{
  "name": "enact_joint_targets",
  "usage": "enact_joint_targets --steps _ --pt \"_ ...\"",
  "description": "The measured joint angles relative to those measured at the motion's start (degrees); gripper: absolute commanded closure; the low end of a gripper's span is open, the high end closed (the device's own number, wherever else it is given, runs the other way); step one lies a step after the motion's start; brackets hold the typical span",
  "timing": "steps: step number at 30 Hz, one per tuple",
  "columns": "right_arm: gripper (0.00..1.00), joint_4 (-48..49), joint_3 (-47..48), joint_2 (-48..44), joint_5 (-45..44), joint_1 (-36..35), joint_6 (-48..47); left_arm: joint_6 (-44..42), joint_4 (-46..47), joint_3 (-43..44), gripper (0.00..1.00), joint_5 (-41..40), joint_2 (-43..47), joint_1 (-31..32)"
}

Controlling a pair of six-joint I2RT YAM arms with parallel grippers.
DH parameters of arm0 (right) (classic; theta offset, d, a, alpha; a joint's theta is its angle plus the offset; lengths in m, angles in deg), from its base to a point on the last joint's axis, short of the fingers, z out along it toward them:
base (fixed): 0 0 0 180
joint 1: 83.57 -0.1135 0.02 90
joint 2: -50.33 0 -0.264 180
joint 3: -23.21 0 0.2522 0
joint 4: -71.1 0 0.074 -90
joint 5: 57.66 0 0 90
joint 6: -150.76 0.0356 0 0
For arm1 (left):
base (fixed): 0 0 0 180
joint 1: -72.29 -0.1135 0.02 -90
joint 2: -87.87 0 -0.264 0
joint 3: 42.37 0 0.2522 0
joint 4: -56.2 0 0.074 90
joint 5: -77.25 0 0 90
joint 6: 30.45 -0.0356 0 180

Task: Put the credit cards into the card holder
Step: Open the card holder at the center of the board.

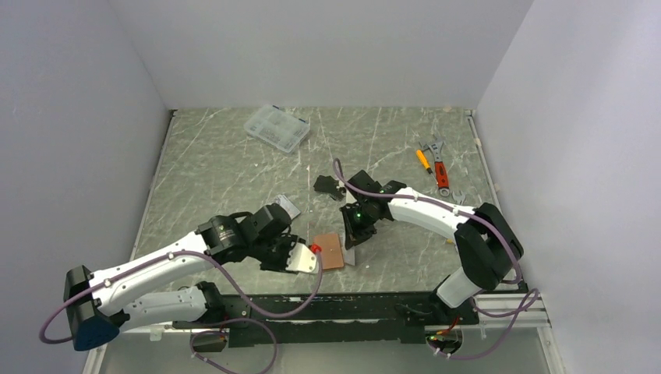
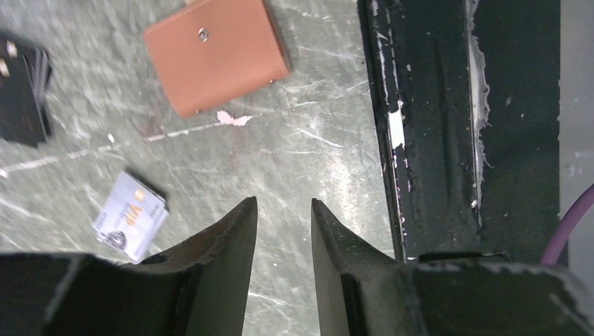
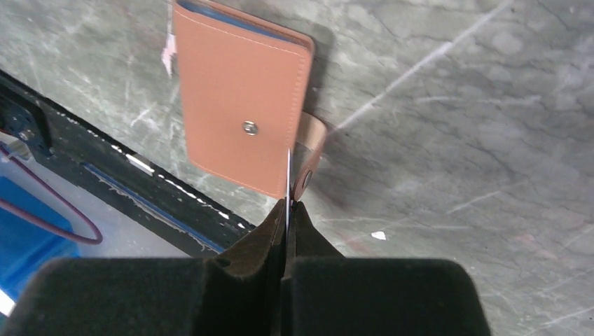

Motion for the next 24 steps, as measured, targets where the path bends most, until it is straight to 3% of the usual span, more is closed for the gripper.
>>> enact_joint_targets --steps 13,24 --pt "1.00 2.32 -6.27 -1.46 3.43 6.08 -1.49 -11.13 6.19 -1.75 0.58 -4.35 -1.57 17.62" --pt "1.00 10.93 -12.74 -1.68 12.90 8.66 -1.75 -16.20 18.43 -3.54 0.58 -6.45 -16.15 20.28"
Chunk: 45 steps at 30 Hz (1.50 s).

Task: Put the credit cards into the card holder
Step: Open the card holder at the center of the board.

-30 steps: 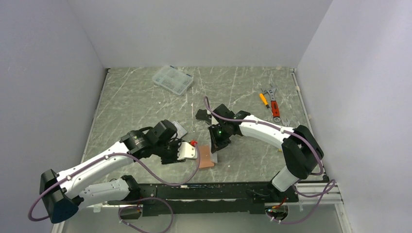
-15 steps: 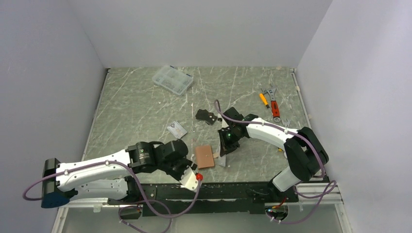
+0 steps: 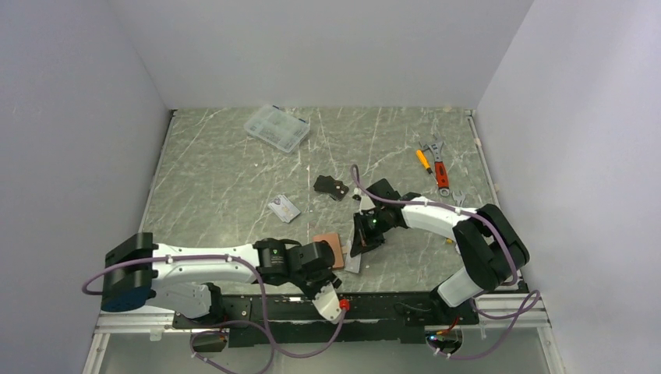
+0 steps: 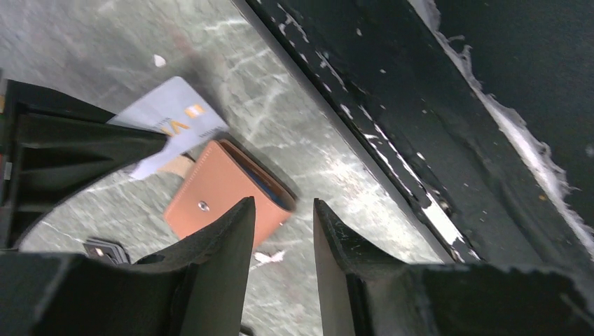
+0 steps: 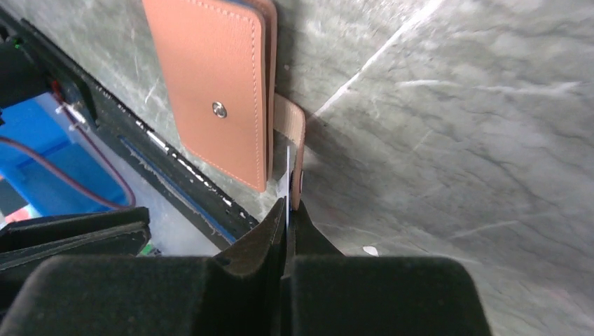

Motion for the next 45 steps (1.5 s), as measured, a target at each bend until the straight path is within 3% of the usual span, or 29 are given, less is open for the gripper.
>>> enact_joint_targets --steps 7,20,33,45 --pt "1.00 6.56 -3.72 -0.09 5.84 0.55 1.99 -1.01 6.27 1.01 0.58 -0.44 -5.42 0.66" --pt "1.00 12.74 -5.09 0.35 7.37 3.87 2.69 -2.21 15.61 0.55 0.59 -6.64 -12.09 1.49" --pt "1.00 15.56 -7.74 2.36 7.43 5.20 4.94 -2.27 19.02 0.48 0.62 -13.90 -18.08 1.18" --pt "1.00 17.55 -9.42 2.36 6.58 5.31 7.10 0.96 18.82 0.66 0.65 -20.65 -17.07 0.02"
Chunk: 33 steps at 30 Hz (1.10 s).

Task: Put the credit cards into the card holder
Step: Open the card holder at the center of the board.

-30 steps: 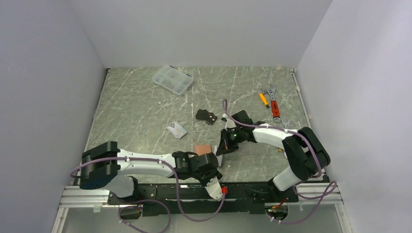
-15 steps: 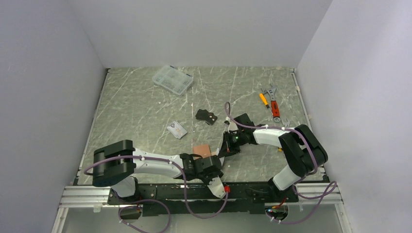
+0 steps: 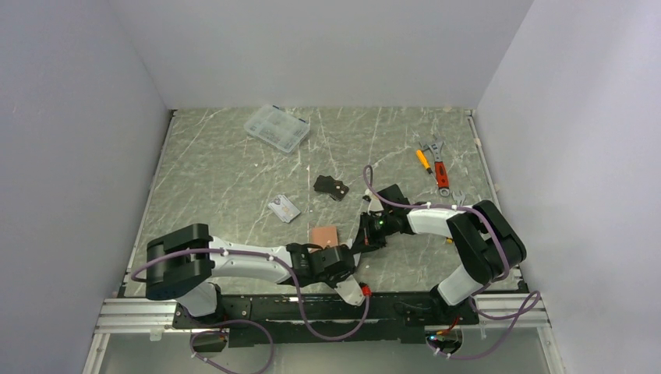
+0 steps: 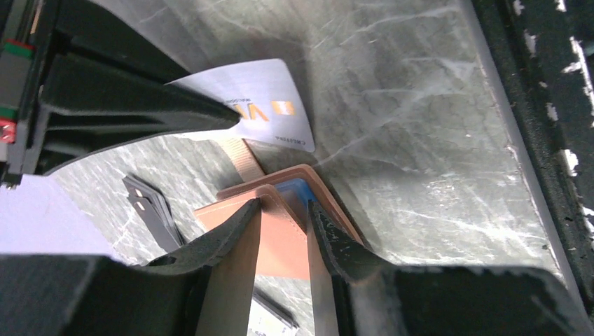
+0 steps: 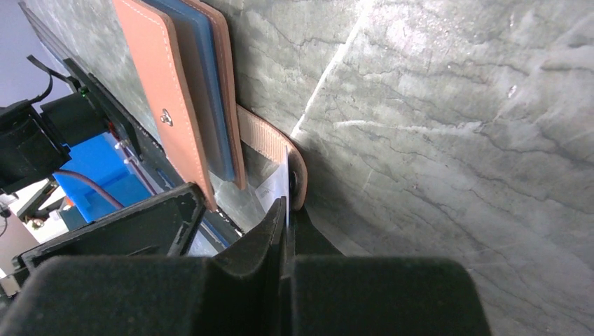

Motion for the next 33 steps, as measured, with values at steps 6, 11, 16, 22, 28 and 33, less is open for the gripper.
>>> enact_joint_targets --steps 6,11,16,22,28,33 --pt "1.00 0.57 -0.17 0.37 0.02 0.04 1.14 2.51 -2.14 0.85 0.66 -1.42 2.03 -0.20" --pt "1.00 0.55 -0.17 0.37 -0.11 0.04 1.42 5.18 -4.98 2.84 0.66 -2.40 4.22 -0.42" --pt "1.00 0.59 -0.28 0.37 -0.44 0.04 1.53 7.50 -7.91 2.95 0.66 -2.73 6.73 -0.98" --pt "1.00 0.90 -0.48 0.26 -0.63 0.04 1.92 10.36 -11.45 1.20 0.67 -2.69 10.12 -2.21" --pt "1.00 0.59 -0.48 -0.59 -1.64 -0.15 1.95 12.44 -15.34 -0.79 0.70 -2.69 11.06 -4.20" --pt "1.00 0.46 -0.48 -1.22 -2.56 -0.17 2.21 14.86 -17.38 -0.74 0.73 -2.56 10.80 -7.67"
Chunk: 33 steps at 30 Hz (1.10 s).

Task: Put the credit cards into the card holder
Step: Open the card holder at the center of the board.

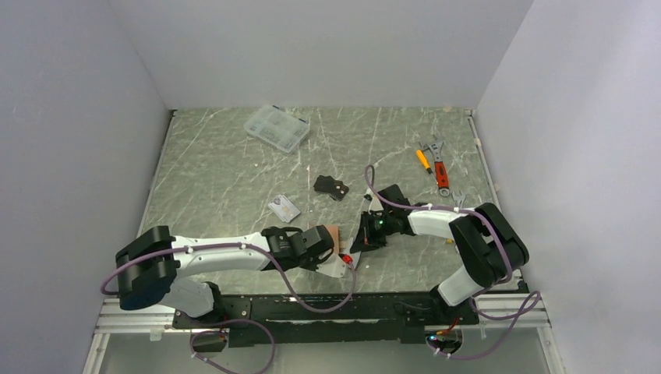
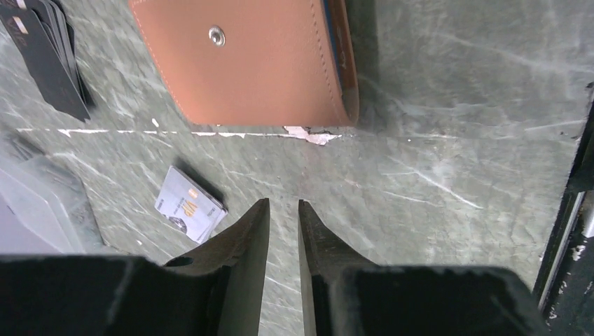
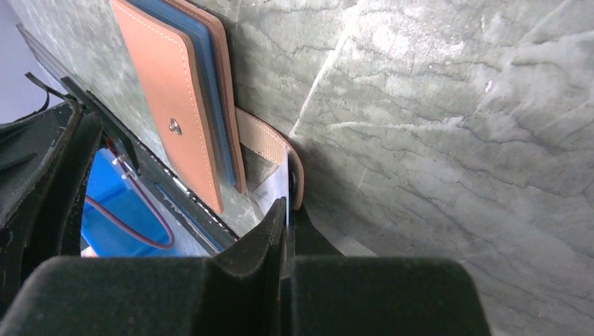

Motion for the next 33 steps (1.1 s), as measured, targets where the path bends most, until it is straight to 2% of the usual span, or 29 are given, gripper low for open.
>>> enact_joint_targets --steps 5,7,8,13,18,24,33 --pt "1.00 0.09 -0.11 -0.26 -0.57 0.00 0.24 1.44 -2.47 2.58 0.67 2.12 -0.81 -1.14" --pt "1.00 0.42 -0.33 -0.26 -0.57 0.02 0.55 1.95 -3.26 6.12 0.52 4.35 -2.29 -0.48" --pt "1.00 0.46 -0.35 -0.24 -0.57 0.04 0.63 2.19 -3.37 7.91 0.49 5.33 -3.19 -0.02" --pt "1.00 0.81 -0.63 -0.26 -0.57 0.09 1.18 3.28 -2.25 15.08 0.45 10.97 -8.96 3.65" --pt "1.00 1.40 -1.14 -0.76 -0.59 0.11 1.40 3.04 -1.84 17.09 0.44 15.08 -14.86 5.38" --pt "1.00 2.10 -1.60 -0.96 -0.59 0.11 1.66 1.16 0.79 17.05 0.45 15.45 -18.47 5.70" --pt "1.00 3.48 -2.47 -0.96 -0.33 0.13 2.27 -3.15 2.73 16.96 0.62 14.64 -22.25 3.91"
